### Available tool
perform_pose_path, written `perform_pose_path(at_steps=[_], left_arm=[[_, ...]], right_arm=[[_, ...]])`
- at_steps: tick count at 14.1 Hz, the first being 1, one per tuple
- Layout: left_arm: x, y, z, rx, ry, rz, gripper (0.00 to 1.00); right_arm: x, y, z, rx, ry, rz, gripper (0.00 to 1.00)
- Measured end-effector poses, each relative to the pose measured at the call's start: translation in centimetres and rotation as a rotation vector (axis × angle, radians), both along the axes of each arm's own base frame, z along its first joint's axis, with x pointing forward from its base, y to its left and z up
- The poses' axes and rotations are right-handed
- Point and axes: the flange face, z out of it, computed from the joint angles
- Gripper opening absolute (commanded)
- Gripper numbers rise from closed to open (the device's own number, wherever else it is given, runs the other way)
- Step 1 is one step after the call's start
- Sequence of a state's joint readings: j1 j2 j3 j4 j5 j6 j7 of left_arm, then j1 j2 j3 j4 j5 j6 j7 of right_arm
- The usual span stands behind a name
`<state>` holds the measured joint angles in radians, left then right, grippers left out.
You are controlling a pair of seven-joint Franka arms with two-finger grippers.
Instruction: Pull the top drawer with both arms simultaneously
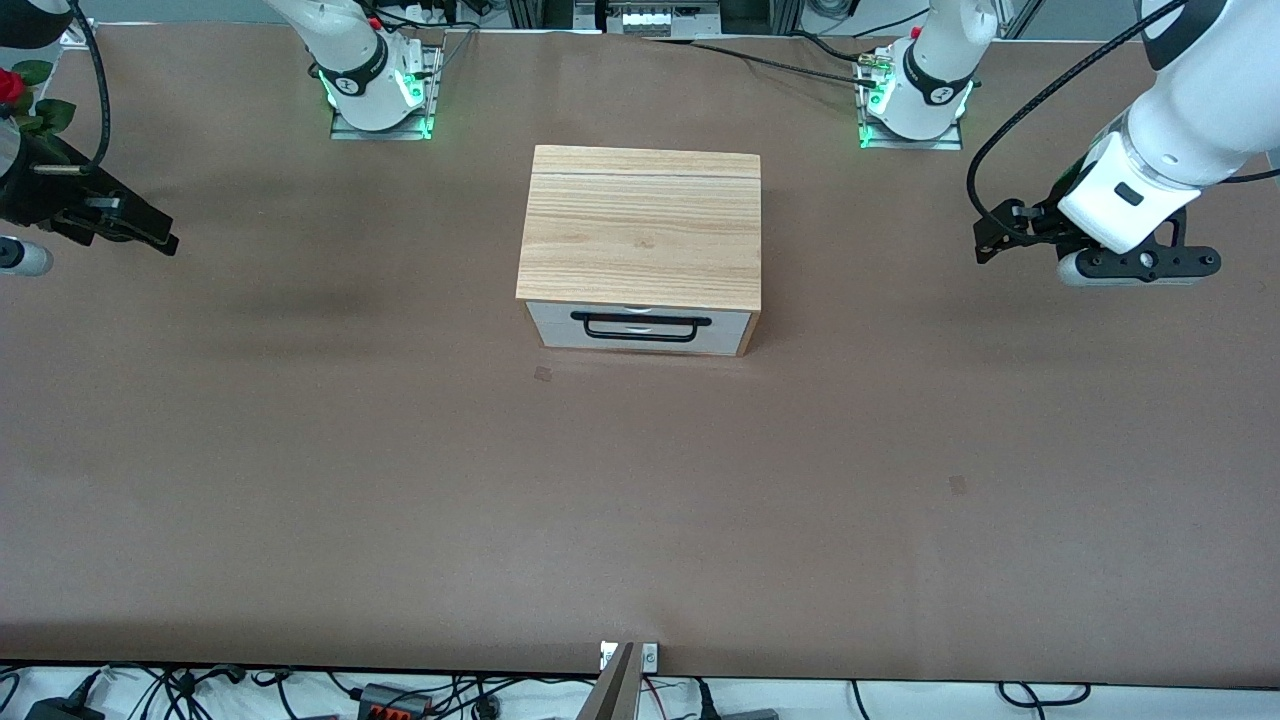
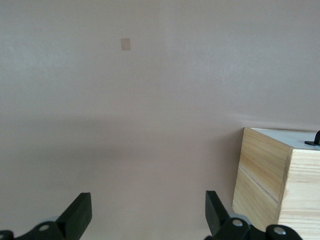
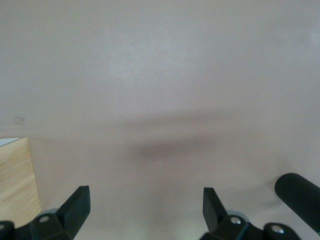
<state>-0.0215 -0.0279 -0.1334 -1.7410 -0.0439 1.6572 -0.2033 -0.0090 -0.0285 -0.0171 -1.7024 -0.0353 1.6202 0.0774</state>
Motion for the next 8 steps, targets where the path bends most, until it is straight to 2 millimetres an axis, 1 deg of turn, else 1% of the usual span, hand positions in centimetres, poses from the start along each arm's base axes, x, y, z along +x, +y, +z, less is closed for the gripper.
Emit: perform_pose_path(at_steps=[6, 8], left_arm=[[-0.05, -0.02, 0.08, 0.001, 0.007, -0.001, 1.0], [0.0, -0.05, -0.42, 0.003, 0.029, -0.003, 1.0]], right_arm=[[0.0, 0.0, -0.01, 0.0, 0.001, 0.0, 1.0], [0.0, 0.05, -0.1, 0.001, 0.005, 0.0, 1.0]])
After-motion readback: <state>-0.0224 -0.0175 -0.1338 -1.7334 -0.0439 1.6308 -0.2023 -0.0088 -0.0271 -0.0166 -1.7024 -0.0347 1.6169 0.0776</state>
